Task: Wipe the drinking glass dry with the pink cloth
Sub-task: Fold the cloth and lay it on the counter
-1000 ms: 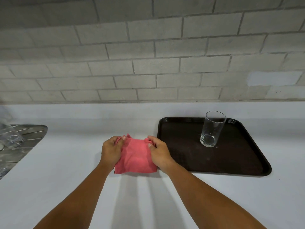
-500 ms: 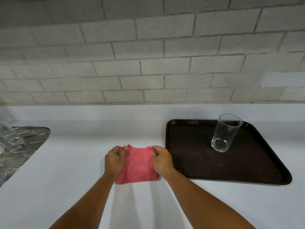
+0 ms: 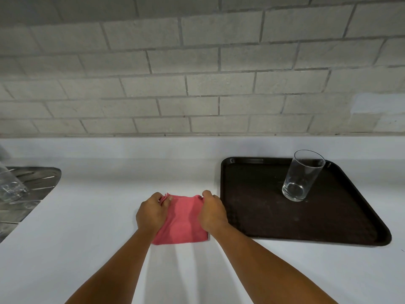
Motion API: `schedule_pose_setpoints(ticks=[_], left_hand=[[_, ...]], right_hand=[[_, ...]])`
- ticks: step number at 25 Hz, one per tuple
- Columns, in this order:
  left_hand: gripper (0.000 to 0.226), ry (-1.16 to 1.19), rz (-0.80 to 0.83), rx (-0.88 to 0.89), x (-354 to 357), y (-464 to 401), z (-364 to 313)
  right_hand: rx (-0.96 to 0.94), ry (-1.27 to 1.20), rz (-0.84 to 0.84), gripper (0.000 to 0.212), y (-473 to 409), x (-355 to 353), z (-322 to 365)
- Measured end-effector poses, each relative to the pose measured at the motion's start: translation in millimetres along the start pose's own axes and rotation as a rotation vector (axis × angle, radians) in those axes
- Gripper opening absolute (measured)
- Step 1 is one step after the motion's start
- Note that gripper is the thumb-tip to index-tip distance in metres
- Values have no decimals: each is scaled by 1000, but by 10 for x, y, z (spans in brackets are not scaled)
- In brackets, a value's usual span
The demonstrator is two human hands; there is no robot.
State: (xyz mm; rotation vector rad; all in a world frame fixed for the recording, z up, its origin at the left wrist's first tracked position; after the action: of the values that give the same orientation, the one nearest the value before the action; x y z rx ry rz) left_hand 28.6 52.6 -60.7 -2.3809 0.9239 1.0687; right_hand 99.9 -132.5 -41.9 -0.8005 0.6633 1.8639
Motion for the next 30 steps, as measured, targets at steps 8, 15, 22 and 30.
schedule_pose_setpoints(ticks=[8,15,22,30], left_hand=[[60,-239,73,377,-3,89,-103],[61,-471,367,347,216,84,68],[73,-499,439,453,186,243,120],[73,-554,465,473,174,287,164]], right_hand=[[-370,501,148,65,86,120,124],[-300,609,301,86,109,208,-58],[-341,660,365,104,92,208,-154],[-346,761,342,107,102,206,-161]])
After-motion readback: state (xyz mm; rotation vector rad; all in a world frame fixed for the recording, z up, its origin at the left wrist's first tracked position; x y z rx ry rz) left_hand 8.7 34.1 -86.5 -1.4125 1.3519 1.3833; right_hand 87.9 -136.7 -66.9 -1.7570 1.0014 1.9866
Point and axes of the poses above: each hand's wrist, its own y-axis away from the middle knuckle, its own x-axis out of the palm, z = x × y, the point moved 6 cm from there along -y, towards the middle knuckle, and after that the axes turned 1 degree about -z, right-handed, at the moved point
